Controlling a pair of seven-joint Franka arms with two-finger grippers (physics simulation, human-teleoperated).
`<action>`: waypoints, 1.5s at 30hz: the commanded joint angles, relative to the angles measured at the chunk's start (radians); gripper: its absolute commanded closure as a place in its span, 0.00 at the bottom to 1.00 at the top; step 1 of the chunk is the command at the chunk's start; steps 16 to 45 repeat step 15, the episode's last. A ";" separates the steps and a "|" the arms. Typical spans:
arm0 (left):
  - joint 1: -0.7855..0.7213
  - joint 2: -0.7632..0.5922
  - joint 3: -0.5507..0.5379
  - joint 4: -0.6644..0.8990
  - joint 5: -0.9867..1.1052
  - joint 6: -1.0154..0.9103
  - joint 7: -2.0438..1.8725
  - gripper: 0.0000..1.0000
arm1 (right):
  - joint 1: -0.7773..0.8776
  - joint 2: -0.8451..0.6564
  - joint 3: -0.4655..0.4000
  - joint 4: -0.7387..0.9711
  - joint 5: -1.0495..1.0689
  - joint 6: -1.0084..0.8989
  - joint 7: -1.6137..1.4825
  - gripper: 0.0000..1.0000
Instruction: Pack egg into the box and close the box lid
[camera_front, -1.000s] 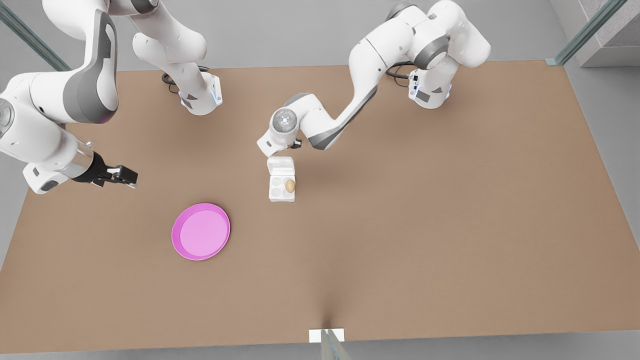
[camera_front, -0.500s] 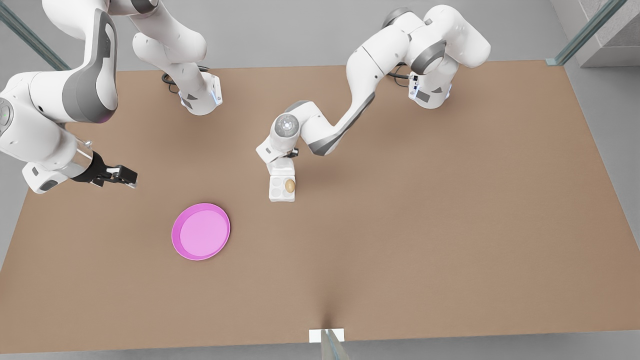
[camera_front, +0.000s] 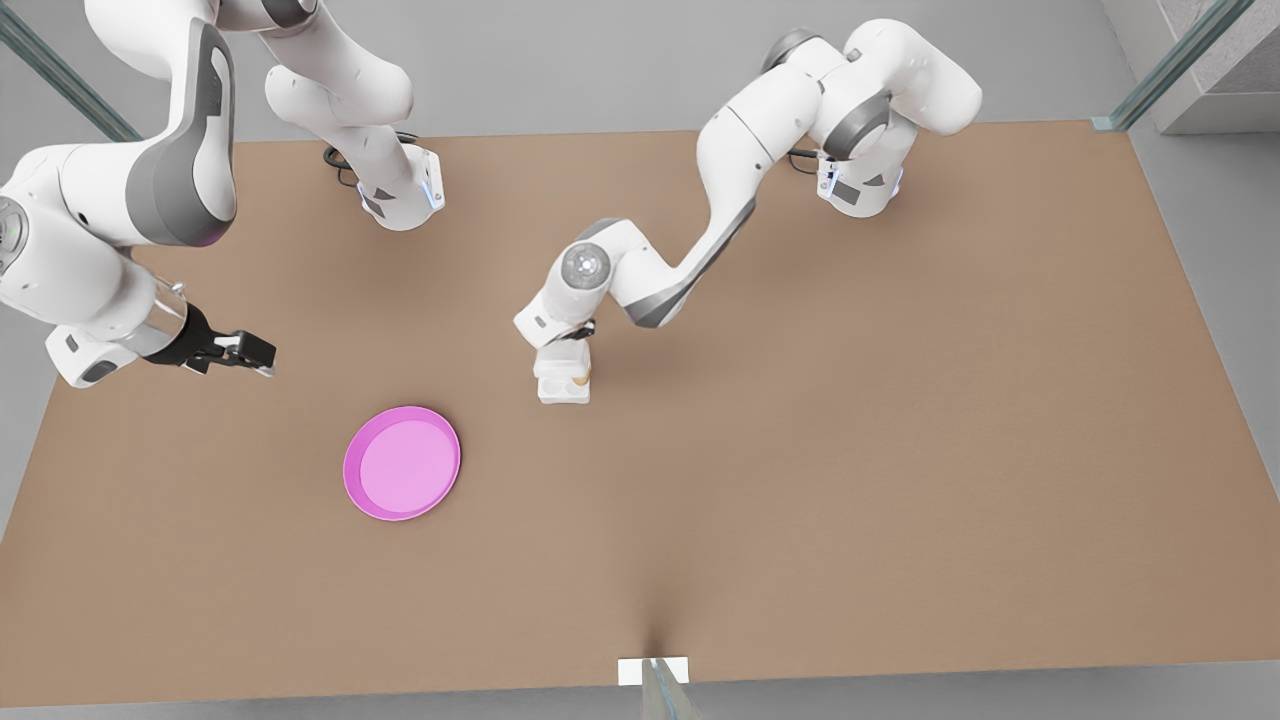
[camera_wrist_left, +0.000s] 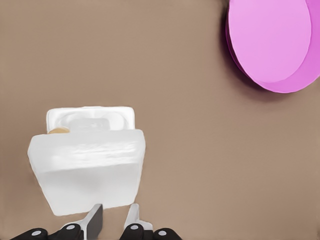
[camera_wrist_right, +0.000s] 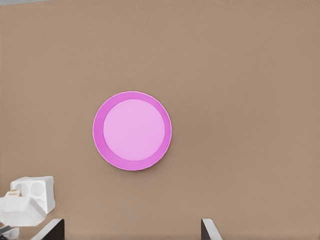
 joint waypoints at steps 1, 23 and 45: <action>0.006 -0.006 -0.001 0.000 0.002 -0.022 0.004 0.52 | -0.001 0.000 0.000 0.000 0.000 0.000 0.000 0.00; 0.730 -0.607 0.168 -0.239 0.203 -0.732 0.783 0.00 | -0.001 0.001 0.000 0.000 0.000 0.002 0.000 0.00; 0.730 -0.607 0.168 -0.239 0.203 -0.732 0.783 0.00 | -0.001 0.001 0.000 0.000 0.000 0.002 0.000 0.00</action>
